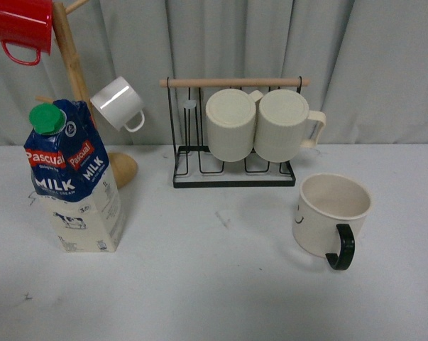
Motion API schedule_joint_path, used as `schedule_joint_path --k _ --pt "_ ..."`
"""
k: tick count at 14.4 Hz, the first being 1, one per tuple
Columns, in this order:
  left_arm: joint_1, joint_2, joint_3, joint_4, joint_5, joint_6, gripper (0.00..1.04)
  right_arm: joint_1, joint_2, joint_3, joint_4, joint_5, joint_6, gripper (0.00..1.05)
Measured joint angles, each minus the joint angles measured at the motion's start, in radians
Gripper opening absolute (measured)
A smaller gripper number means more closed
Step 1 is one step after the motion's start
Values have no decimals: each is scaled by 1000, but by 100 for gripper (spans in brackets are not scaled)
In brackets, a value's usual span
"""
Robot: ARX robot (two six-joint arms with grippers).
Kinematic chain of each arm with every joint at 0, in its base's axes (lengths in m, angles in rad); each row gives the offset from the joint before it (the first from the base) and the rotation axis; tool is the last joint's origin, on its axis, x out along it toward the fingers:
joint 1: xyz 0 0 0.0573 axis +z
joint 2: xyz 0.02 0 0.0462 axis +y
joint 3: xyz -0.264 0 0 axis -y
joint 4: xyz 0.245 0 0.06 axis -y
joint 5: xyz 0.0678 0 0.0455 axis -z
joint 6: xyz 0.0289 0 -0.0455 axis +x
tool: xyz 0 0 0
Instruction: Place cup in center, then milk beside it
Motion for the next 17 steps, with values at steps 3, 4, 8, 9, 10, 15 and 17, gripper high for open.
schedule_joint_path --k 3,4,8,9,10,15,17 --pt "0 0 0 0 0 0 98 0 0 0 0 0 0 98" --pt "0 0 0 0 0 0 98 0 0 0 0 0 0 98" --pt "0 0 0 0 0 0 98 0 0 0 0 0 0 98" --pt "0 0 0 0 0 0 98 0 0 0 0 0 0 98" --pt "0 0 0 0 0 0 98 0 0 0 0 0 0 98" --pt "0 0 0 0 -2 0 98 -108 126 19 47 -259 -12 98" --pt "0 0 0 0 0 0 98 -81 652 140 443 -498 3 98"
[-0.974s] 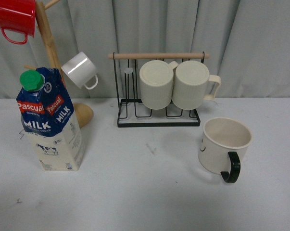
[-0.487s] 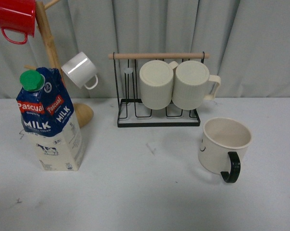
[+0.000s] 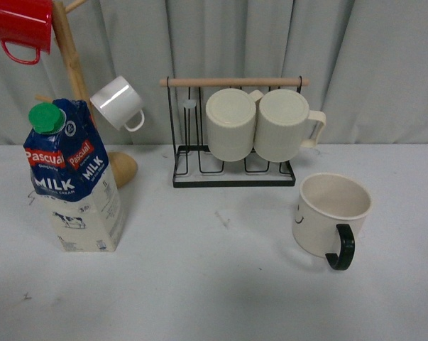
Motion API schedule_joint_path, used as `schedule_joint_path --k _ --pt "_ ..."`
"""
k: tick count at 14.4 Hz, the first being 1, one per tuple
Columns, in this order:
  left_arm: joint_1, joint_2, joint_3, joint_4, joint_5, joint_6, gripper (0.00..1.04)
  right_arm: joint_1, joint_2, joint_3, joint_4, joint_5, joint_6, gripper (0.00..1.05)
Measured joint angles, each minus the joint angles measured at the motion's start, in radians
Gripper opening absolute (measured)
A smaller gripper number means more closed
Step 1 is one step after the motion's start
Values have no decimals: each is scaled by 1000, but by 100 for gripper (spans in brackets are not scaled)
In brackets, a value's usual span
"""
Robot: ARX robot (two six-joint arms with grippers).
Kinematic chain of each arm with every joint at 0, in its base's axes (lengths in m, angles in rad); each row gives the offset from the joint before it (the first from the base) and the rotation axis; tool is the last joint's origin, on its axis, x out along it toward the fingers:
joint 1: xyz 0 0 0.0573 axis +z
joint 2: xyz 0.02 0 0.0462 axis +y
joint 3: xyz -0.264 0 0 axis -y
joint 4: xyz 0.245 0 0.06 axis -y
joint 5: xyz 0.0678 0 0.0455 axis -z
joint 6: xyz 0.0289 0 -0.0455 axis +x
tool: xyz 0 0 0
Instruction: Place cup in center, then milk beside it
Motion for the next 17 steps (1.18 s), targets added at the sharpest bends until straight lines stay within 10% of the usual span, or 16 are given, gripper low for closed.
schedule_joint_path --k 4,8,17 --pt "0 0 0 0 0 0 98 121 550 221 291 259 63 98" --pt "0 0 0 0 0 0 98 154 1040 547 60 492 186 98" --pt "0 0 0 0 0 0 98 212 1278 765 -103 527 299 98"
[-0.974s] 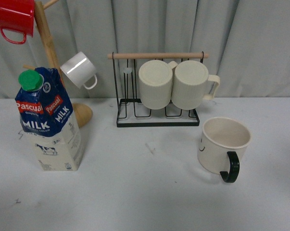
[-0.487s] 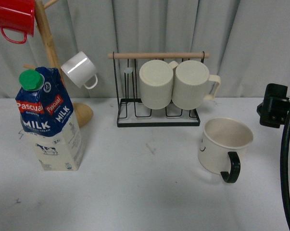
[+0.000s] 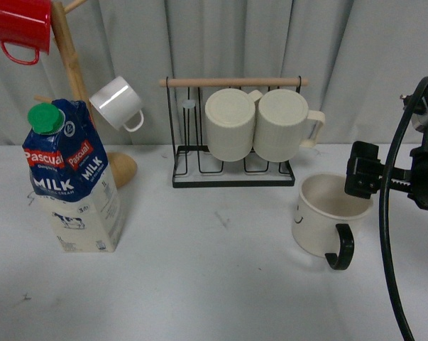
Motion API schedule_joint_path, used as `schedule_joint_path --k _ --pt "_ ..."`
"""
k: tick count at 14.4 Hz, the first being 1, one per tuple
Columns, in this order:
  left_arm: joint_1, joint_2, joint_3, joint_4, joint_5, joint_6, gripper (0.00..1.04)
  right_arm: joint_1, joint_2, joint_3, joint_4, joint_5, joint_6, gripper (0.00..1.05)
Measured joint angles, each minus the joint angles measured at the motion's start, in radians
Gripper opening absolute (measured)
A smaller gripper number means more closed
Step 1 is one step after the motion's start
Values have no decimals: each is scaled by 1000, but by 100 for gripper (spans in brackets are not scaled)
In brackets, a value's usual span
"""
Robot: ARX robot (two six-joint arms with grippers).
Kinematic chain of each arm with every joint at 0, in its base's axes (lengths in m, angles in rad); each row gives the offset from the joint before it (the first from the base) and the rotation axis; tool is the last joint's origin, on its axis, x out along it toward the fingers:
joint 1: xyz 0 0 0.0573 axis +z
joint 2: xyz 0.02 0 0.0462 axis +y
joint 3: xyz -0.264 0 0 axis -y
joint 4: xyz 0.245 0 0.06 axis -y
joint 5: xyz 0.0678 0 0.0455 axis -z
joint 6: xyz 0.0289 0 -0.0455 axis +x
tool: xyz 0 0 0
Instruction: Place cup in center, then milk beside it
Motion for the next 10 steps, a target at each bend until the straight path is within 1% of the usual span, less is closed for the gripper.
schedule_joint_path --k 5,6,7,9,10 --pt "0 0 0 0 0 0 98 7 89 54 -37 -8 16 98" --pt "0 0 0 0 0 0 98 6 89 54 -29 -8 16 86" --pt "0 0 0 0 0 0 98 6 89 54 -29 -8 16 72" --pt "0 0 0 0 0 0 98 6 90 54 -29 -8 16 55" --pt "0 0 0 0 0 0 98 6 90 54 -29 -8 16 44"
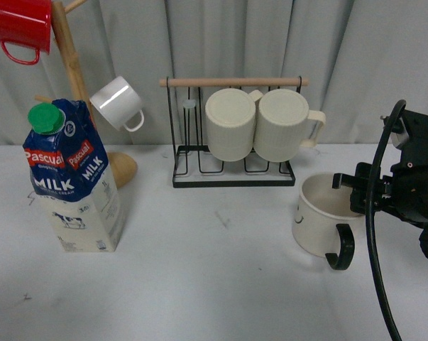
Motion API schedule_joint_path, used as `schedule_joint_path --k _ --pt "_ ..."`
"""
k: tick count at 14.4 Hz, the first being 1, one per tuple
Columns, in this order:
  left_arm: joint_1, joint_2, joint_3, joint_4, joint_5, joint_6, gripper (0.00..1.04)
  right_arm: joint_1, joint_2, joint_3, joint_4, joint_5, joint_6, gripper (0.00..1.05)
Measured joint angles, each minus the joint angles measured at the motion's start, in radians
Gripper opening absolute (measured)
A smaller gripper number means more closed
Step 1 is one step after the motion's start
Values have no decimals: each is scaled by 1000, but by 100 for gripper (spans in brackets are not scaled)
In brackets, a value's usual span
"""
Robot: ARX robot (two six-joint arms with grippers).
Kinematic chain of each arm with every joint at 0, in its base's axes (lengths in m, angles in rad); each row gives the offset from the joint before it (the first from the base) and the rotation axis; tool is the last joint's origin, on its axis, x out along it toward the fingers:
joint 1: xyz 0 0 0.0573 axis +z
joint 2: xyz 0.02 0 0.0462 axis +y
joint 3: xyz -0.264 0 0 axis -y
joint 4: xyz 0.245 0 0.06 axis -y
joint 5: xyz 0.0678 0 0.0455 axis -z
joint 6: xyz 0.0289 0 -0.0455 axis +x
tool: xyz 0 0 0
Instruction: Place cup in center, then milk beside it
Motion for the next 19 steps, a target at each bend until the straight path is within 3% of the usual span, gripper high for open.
schedule_joint_path --k 2,3,4,8,11,19 --pt "0 0 0 0 0 0 98 0 -1 0 2 -13 0 23" --pt "0 0 0 0 0 0 98 15 -31 -11 -8 -21 5 4" --pt "0 0 0 0 0 0 98 98 -84 -3 -52 -20 37 3" --pt "0 0 0 0 0 0 98 211 -48 88 -154 20 63 3" --pt "0 0 0 0 0 0 98 233 -10 134 -237 24 59 3" --pt "0 0 0 0 0 0 98 236 53 218 -291 33 12 3"
